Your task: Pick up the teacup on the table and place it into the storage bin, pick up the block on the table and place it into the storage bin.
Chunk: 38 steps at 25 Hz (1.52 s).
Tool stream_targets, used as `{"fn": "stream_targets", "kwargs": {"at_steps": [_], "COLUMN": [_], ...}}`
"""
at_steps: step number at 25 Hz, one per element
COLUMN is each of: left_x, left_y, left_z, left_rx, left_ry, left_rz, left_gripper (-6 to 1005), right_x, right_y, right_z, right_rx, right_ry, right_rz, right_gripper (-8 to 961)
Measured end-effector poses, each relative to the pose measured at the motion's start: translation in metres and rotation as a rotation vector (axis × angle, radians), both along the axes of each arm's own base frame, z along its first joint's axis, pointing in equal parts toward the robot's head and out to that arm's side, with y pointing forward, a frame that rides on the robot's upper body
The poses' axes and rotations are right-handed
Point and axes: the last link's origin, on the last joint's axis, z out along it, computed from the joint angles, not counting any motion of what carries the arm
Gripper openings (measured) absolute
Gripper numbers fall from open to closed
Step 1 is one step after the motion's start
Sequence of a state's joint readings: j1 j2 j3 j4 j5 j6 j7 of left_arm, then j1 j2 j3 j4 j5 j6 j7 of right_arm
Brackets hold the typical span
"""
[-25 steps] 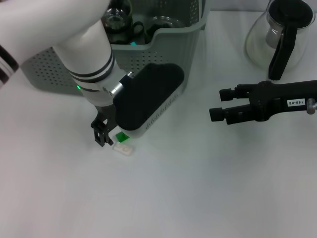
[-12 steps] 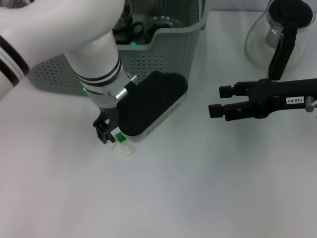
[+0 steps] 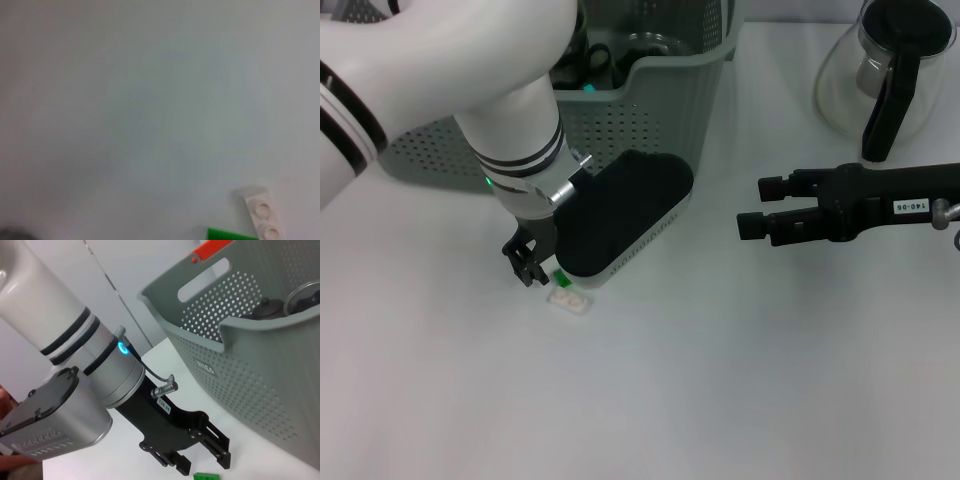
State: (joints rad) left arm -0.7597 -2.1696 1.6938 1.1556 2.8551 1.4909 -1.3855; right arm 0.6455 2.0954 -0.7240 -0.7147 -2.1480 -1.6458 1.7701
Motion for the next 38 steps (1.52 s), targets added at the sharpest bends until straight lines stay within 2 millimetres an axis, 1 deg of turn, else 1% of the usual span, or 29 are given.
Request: {"fn": "stream_targets", "kwargs": {"at_steps": [6, 28, 34, 38], "left_x": [-0.003, 0.0, 0.0, 0.0], "left_y": [-0.001, -0.005, -0.004, -0.004], "left_z": [-0.002, -0.01, -0.011, -0.011], "left_rx": [-0.005, -0.041, -0.04, -0.041], "left_ry": [-0.005, -0.005, 0.001, 0.005], "left_rz": [0.014, 0.019, 0.021, 0.021], "left_gripper": [714, 671, 439, 418], "right_x": [0.001, 0.0, 0.0, 0.0], "right_y": [0.0, 0.001, 0.001, 0.001], "right_z": [0.0, 0.001, 0.001, 0.001], "right_rx": [0.004, 0.009, 0.01, 0.01], "right_ry": [0.0, -0.004, -0.004, -0.004], "right_rz": [0.005, 0.016, 0.016, 0.015], "right_gripper": [946, 946, 947, 947]}}
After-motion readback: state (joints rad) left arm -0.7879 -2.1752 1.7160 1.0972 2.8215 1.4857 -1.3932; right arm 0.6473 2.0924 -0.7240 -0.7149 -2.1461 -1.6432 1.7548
